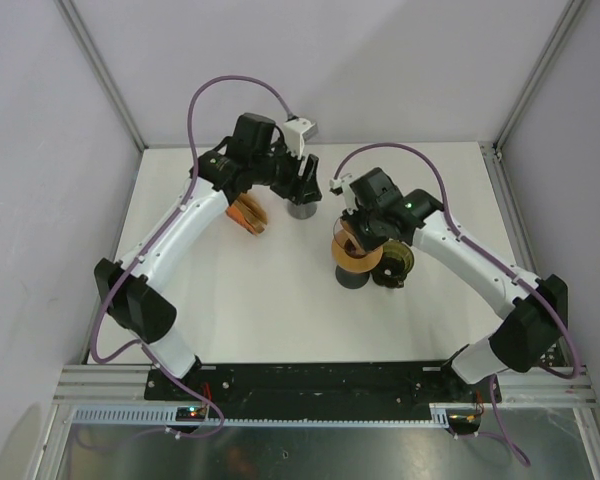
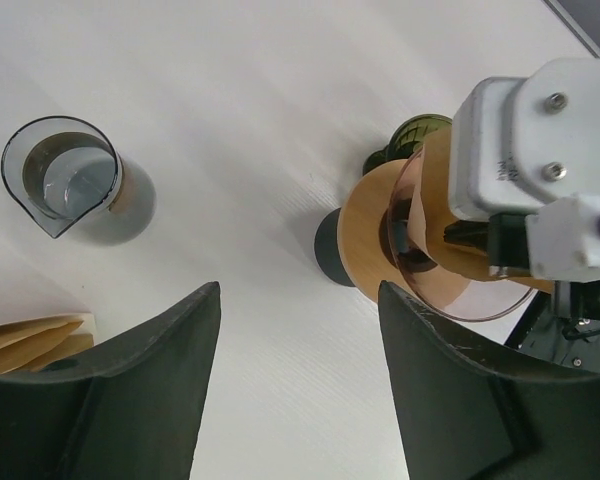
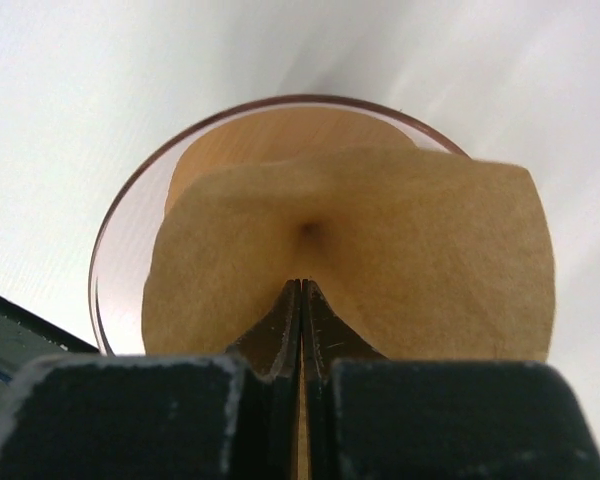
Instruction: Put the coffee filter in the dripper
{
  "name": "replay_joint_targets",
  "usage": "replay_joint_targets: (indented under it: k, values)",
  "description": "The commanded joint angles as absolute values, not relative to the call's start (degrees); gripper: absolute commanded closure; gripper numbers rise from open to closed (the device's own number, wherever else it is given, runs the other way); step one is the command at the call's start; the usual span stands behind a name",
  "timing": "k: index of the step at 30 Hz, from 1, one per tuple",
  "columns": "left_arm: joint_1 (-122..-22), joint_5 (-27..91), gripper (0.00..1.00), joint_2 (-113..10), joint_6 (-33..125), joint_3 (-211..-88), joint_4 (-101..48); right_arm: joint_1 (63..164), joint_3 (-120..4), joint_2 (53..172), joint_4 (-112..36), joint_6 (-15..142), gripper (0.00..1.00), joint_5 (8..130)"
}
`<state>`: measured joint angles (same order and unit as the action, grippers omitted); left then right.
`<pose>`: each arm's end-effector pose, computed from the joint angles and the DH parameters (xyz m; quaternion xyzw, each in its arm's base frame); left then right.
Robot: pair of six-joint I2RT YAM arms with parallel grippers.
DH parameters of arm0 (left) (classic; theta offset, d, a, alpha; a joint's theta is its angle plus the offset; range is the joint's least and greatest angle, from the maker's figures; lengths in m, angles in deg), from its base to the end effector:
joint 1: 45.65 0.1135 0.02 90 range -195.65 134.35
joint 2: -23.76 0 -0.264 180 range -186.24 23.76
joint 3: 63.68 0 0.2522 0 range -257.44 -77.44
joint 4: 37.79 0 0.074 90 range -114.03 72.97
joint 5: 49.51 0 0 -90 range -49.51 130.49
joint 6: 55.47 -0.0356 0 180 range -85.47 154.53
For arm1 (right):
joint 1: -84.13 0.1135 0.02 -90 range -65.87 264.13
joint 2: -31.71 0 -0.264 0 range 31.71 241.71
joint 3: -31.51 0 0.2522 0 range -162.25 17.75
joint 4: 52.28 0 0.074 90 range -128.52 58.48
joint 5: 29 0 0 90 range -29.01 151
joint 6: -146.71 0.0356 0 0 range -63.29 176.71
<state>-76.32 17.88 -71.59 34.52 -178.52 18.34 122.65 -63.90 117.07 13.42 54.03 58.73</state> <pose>0.3096 -0.1995 0.3967 0.3167 0.8217 -0.2853 0.3783 0.2425 0.1912 0.3302 -0.3306 0.8962 0.0728 0.2867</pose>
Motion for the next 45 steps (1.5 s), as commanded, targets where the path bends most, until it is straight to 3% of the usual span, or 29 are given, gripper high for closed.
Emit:
replay_joint_targets:
  k: [1,15,27,34,45]
  values:
    - [-74.92,18.48,0.31,-68.9,34.62,-181.11,17.1,123.72,-65.22,119.5,10.86,52.85,1.0,59.54]
    - [-72.55,17.96,0.3,-67.55,33.03,-180.1,17.14,124.9,-67.22,126.61,13.15,51.36,1.0,56.05]
    - [-72.54,15.72,0.3,-68.48,33.64,-179.73,17.1,125.25,-70.09,122.68,12.89,51.15,1.0,54.78]
    - [-72.52,15.8,0.3,-68.45,33.48,-179.89,17.15,125.24,-70.56,120.55,12.63,50.8,0.77,53.86]
    - [-72.54,15.64,0.3,-68.59,33.4,-180.09,17.1,125.22,-73.5,118.61,13.63,50.31,0.67,52.43]
